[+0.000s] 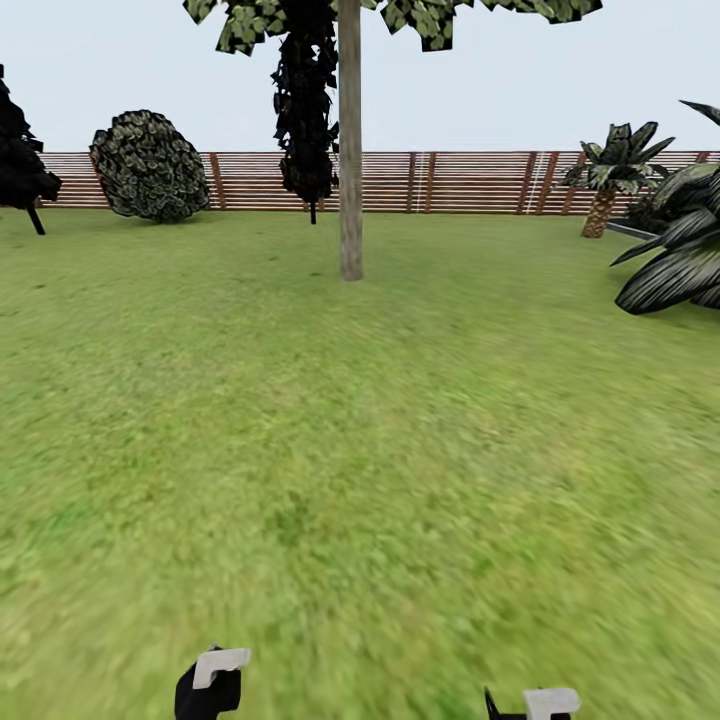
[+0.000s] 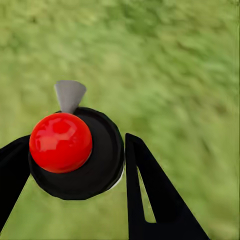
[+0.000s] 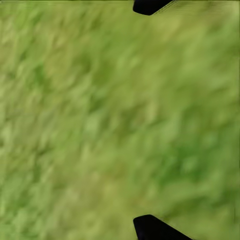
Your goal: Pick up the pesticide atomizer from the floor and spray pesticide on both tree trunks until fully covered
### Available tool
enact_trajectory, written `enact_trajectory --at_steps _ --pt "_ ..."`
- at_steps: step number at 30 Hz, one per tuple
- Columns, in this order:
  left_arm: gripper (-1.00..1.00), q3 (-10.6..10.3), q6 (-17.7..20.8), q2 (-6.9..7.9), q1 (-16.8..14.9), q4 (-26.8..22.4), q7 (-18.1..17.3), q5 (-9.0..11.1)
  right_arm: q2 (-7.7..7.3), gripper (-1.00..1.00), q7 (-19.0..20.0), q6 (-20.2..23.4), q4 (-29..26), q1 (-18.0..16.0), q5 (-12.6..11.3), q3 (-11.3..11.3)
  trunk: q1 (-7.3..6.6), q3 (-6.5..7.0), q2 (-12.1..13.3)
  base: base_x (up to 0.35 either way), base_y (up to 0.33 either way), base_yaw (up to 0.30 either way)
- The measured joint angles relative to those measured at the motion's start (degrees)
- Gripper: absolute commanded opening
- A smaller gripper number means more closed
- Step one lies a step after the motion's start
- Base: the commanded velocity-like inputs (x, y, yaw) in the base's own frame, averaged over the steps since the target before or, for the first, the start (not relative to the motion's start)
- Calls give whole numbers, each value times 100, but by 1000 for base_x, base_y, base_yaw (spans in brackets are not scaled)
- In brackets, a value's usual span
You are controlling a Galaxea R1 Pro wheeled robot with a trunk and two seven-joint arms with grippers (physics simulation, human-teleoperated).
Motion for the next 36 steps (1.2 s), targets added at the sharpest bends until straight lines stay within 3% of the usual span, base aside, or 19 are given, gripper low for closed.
enact_trajectory --at_steps 36 --pt "-100 0 7 -9 -1 0 -4 -8 1 100 7 0 0 0 0 0 0 0 0 341 0 0"
